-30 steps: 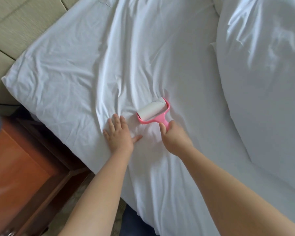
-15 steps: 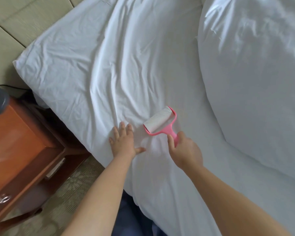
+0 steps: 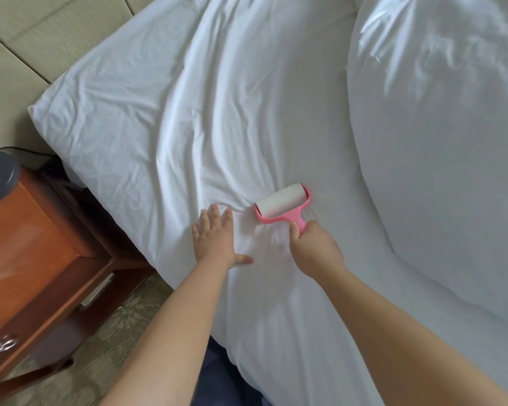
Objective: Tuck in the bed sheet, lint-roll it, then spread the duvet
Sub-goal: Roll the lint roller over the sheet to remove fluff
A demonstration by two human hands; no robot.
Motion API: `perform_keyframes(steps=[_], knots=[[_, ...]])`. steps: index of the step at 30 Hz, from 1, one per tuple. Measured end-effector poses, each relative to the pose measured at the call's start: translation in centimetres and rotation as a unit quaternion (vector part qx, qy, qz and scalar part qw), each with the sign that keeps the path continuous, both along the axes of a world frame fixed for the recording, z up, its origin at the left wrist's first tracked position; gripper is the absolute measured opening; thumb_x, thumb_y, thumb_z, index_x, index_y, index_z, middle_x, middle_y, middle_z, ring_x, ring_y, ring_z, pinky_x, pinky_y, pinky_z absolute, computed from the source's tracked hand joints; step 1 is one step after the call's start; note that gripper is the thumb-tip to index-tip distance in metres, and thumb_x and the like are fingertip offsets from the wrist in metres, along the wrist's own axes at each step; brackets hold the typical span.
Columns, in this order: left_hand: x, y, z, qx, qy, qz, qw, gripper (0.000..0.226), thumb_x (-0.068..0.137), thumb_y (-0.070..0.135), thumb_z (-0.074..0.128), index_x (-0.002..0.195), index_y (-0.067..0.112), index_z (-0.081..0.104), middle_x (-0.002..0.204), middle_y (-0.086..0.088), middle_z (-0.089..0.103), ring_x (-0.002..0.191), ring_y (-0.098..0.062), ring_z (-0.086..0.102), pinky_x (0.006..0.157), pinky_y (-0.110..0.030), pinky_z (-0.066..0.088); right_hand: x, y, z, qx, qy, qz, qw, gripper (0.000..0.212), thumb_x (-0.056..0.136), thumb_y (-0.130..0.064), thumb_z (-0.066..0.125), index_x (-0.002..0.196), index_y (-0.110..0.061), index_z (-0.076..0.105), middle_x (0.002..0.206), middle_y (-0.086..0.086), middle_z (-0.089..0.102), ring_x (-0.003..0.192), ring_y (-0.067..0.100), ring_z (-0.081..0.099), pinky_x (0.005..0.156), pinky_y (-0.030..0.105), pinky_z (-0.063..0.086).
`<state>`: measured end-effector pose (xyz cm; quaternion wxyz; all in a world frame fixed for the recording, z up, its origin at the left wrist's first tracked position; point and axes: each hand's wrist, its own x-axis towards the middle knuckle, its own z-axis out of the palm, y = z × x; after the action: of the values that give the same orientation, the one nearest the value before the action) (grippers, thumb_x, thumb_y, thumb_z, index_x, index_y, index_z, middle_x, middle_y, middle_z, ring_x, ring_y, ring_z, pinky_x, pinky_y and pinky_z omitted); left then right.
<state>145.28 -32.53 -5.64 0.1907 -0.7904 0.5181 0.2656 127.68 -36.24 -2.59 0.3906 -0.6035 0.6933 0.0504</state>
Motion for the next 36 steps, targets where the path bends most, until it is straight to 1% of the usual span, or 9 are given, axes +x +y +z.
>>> perform_keyframes(steps=[6, 10, 14, 18, 23, 27, 31, 34, 36], knots=[[2.4, -3.3, -0.2, 0.011, -0.016, -0.013, 1.0, 0.129, 0.064, 0.068, 0.072, 0.152, 0.023, -0.011, 0.158, -0.011, -0.021, 0.145, -0.035, -0.018, 0.118, -0.051, 0.0, 1.6, -2.3, -0.6, 0.008, -0.001, 0.001, 1.0, 0.041, 0.099, -0.049, 0.028, 0.098, -0.011, 0.044, 0.088, 0.005, 0.052, 0.081, 0.028, 0.052, 0.067, 0.033, 0.038], [4.0, -5.4, -0.9, 0.002, -0.019, -0.015, 1.0, 0.134, 0.061, 0.07, 0.073, 0.151, 0.024, -0.015, 0.157, -0.01, -0.024, 0.143, -0.04, -0.02, 0.118, -0.05, -0.002, 2.9, -4.0, -1.2, 0.0, -0.009, -0.002, 1.0, 0.042, 0.099, -0.05, 0.029, 0.094, -0.011, 0.045, 0.076, 0.0, 0.05, 0.075, 0.027, 0.053, 0.061, 0.033, 0.037], [6.4, -8.3, -1.4, -0.006, -0.009, -0.026, 1.0, 0.139, 0.057, 0.072, 0.074, 0.151, 0.024, -0.017, 0.157, -0.003, -0.026, 0.142, -0.043, -0.019, 0.117, -0.053, 0.0, 5.0, -6.5, -1.4, -0.005, -0.007, -0.001, 1.0, 0.039, 0.099, -0.048, 0.03, 0.093, -0.013, 0.044, 0.072, -0.003, 0.045, 0.076, 0.027, 0.051, 0.062, 0.033, 0.036], [9.3, -11.6, -1.8, -0.01, 0.0, -0.038, 0.999, 0.141, 0.055, 0.074, 0.073, 0.152, 0.019, -0.014, 0.157, 0.004, -0.026, 0.143, -0.041, -0.018, 0.115, -0.06, 0.003, 7.4, -8.9, -1.7, -0.005, -0.01, -0.017, 1.0, 0.037, 0.099, -0.048, 0.031, 0.093, -0.014, 0.043, 0.071, -0.004, 0.042, 0.076, 0.028, 0.05, 0.064, 0.033, 0.035], [12.9, -15.3, -2.2, -0.001, 0.003, -0.084, 0.996, 0.145, 0.051, 0.077, 0.071, 0.151, 0.019, -0.018, 0.156, 0.01, -0.026, 0.143, -0.039, -0.021, 0.113, -0.064, 0.007, 10.5, -12.2, -2.2, -0.015, -0.003, -0.028, 0.999, 0.038, 0.099, -0.05, 0.031, 0.093, -0.014, 0.043, 0.071, -0.004, 0.041, 0.076, 0.027, 0.048, 0.064, 0.033, 0.035], [16.4, -19.0, -2.3, -0.02, -0.004, -0.071, 0.997, 0.147, 0.048, 0.082, 0.068, 0.152, 0.018, -0.014, 0.157, 0.01, -0.023, 0.144, -0.037, -0.018, 0.111, -0.067, 0.009, 12.9, -14.4, -2.5, -0.021, 0.005, -0.033, 0.999, 0.038, 0.098, -0.05, 0.032, 0.091, -0.014, 0.043, 0.071, -0.004, 0.042, 0.076, 0.027, 0.049, 0.064, 0.033, 0.037], [17.7, -20.8, -2.7, -0.023, -0.004, -0.087, 0.996, 0.148, 0.045, 0.082, 0.069, 0.152, 0.018, -0.011, 0.158, 0.009, -0.021, 0.143, -0.039, -0.02, 0.105, -0.073, 0.007, 15.5, -17.4, -2.2, -0.023, 0.02, -0.029, 0.999, 0.036, 0.099, -0.048, 0.032, 0.092, -0.014, 0.042, 0.077, 0.0, 0.043, 0.078, 0.027, 0.046, 0.065, 0.033, 0.034], [17.6, -21.0, -3.0, -0.019, -0.003, -0.088, 0.996, 0.152, 0.042, 0.081, 0.07, 0.152, 0.018, -0.013, 0.157, 0.008, -0.023, 0.142, -0.04, -0.023, 0.104, -0.075, 0.003, 17.8, -19.9, -2.0, -0.023, 0.013, -0.025, 0.999, 0.034, 0.099, -0.048, 0.031, 0.095, -0.015, 0.041, 0.085, 0.002, 0.045, 0.08, 0.026, 0.044, 0.066, 0.033, 0.033], [17.8, -21.3, -3.3, -0.018, 0.004, -0.087, 0.996, 0.154, 0.04, 0.081, 0.071, 0.152, 0.018, -0.013, 0.157, 0.007, -0.023, 0.141, -0.039, -0.024, 0.103, -0.075, -0.001, 19.1, -21.2, -2.1, -0.024, 0.009, -0.026, 0.999, 0.035, 0.099, -0.048, 0.03, 0.097, -0.016, 0.041, 0.085, 0.001, 0.044, 0.08, 0.025, 0.045, 0.066, 0.033, 0.033]])
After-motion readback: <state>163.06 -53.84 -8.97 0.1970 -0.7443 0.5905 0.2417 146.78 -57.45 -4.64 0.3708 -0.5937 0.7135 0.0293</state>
